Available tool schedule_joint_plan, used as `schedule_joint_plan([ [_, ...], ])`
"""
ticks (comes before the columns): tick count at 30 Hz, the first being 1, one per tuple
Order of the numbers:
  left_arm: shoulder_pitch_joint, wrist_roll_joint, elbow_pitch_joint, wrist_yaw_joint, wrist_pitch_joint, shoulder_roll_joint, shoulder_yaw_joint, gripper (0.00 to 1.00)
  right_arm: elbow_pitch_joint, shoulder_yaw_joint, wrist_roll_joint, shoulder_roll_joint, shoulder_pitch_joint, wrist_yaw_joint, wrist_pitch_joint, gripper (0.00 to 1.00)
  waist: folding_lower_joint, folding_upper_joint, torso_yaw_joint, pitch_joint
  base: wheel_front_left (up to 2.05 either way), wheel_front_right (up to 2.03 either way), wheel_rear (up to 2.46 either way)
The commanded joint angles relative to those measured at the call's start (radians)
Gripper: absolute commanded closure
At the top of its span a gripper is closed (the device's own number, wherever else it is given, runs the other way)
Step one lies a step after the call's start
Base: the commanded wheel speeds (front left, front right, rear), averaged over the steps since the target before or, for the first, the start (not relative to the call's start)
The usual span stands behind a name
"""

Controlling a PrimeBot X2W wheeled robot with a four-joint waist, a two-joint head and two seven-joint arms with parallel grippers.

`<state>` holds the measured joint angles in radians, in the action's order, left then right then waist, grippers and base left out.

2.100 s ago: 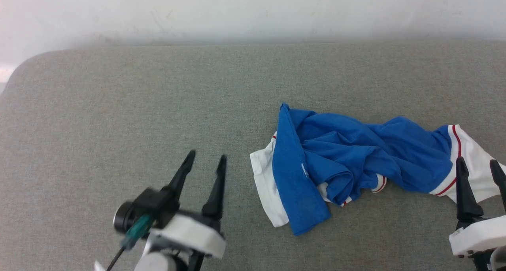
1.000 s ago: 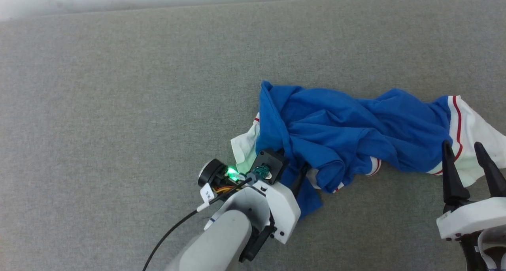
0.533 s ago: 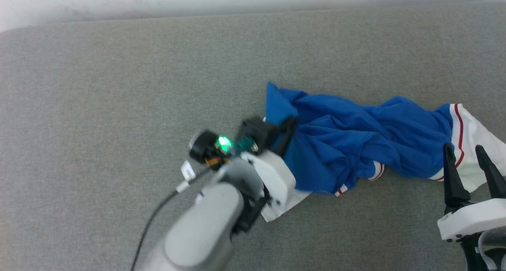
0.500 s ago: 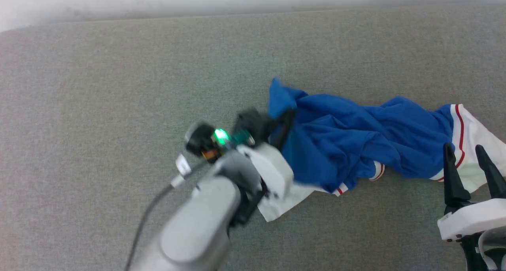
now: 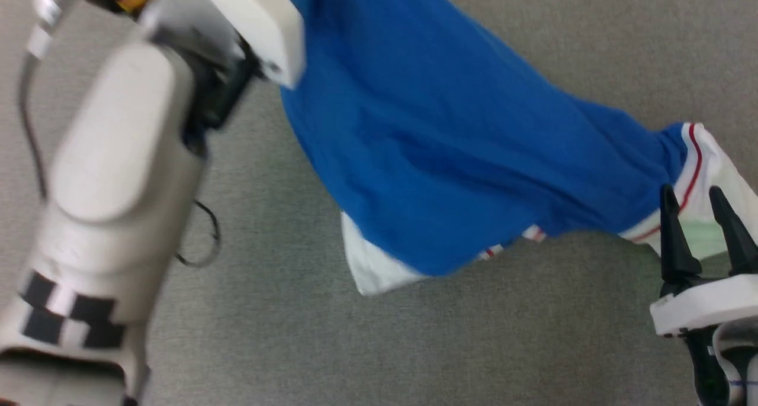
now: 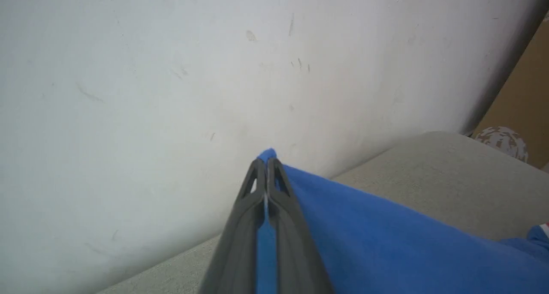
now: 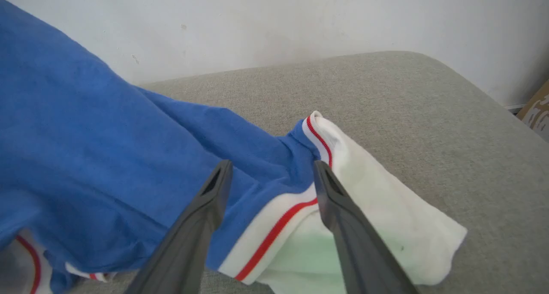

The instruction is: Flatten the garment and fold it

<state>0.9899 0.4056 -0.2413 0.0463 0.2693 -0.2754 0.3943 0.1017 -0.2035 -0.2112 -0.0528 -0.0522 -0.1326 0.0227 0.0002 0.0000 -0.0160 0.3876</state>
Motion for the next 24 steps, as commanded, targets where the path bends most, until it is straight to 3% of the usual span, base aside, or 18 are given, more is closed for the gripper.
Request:
schedule_joint_plan([
  [1,0.027,0.002,-0.02,0.006,-0.004,-0.011,-0.01,1.0,-0.002,0.004,-0.004,0.003,-0.019,0.002,-0.008,0.0,-0.0002,0.0,-0.049,0.064,0.0,0.0,0.0],
  [6,0.141,-0.029,-0.154,0.013,-0.062,-0.056,-0.036,1.0,-0.013,0.027,-0.007,0.003,-0.058,0.002,-0.021,0.0,-0.0002,0.0,-0.091,0.132,0.0,0.0,0.0],
  [10,0.159,-0.037,-0.257,0.022,-0.086,-0.064,-0.027,1.0,-0.035,0.03,-0.011,0.003,-0.08,0.002,-0.036,0.0,-0.0002,0.0,-0.105,0.163,0.0,0.0,0.0],
  [11,0.156,-0.029,-0.276,0.022,-0.098,-0.056,-0.03,0.96,-0.04,0.03,-0.011,0.003,-0.082,0.002,-0.039,0.0,-0.0002,0.0,-0.105,0.168,0.0,0.0,0.0],
  [12,0.151,-0.023,-0.294,0.021,-0.109,-0.049,-0.033,0.51,-0.045,0.03,-0.011,0.003,-0.083,0.002,-0.041,0.0,-0.0002,0.0,-0.103,0.172,0.0,0.0,0.0],
  [13,0.145,-0.02,-0.31,0.021,-0.118,-0.044,-0.031,0.0,-0.049,0.032,-0.01,0.003,-0.085,0.002,-0.041,0.0,-0.0002,0.0,-0.1,0.175,0.0,0.0,0.0],
  [24,0.108,0.044,-0.343,0.047,-0.266,0.005,-0.047,0.0,-0.052,0.037,0.026,0.003,-0.094,0.002,-0.023,0.0,-0.0002,0.0,-0.038,0.115,0.0,0.0,0.0],
])
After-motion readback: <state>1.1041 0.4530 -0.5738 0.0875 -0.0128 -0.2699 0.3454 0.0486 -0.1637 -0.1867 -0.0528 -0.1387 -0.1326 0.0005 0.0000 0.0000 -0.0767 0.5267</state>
